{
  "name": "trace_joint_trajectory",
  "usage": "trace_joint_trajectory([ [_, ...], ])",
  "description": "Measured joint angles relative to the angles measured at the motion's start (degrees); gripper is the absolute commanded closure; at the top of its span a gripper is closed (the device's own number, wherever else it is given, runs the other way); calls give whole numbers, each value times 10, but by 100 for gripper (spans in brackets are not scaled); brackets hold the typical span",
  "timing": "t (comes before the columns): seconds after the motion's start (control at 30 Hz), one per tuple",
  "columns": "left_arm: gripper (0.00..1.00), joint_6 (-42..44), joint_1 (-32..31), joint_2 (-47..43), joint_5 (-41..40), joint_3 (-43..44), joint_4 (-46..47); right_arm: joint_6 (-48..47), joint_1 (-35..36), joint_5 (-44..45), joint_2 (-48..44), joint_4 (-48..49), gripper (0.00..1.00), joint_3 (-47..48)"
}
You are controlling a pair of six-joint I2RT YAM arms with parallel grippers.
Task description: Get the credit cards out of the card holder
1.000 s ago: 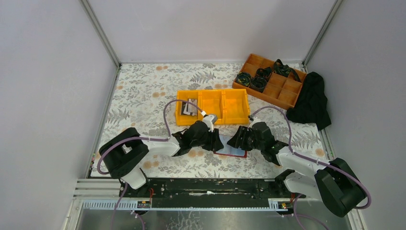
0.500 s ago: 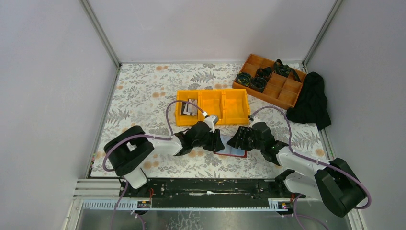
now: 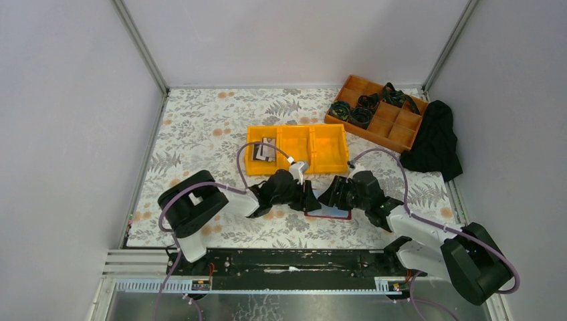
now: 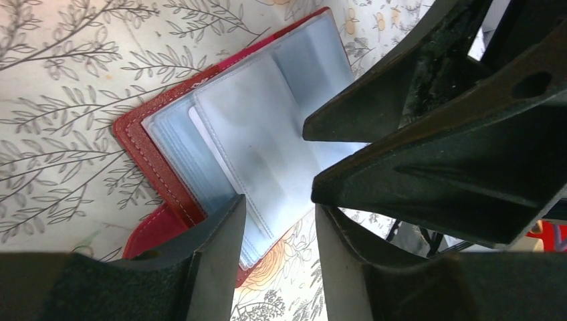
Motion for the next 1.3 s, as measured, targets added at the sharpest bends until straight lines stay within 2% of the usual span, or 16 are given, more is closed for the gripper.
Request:
trace_joint_trajectory([
  [0.5,50,-55,0,33,57,-9,97,0,0,15,-5,-2,44,-11],
  [0.77,50,-58,18,19,50,-34,101,-25,0,74,-111,-96,44,7],
  [1.0,50,-50,22,-20,9,-40,69,-37,0,81,-62,-113,45,21],
  [1.3,51,-47,22,-15,-6,-39,48,-35,0,53,-10,-83,45,17],
])
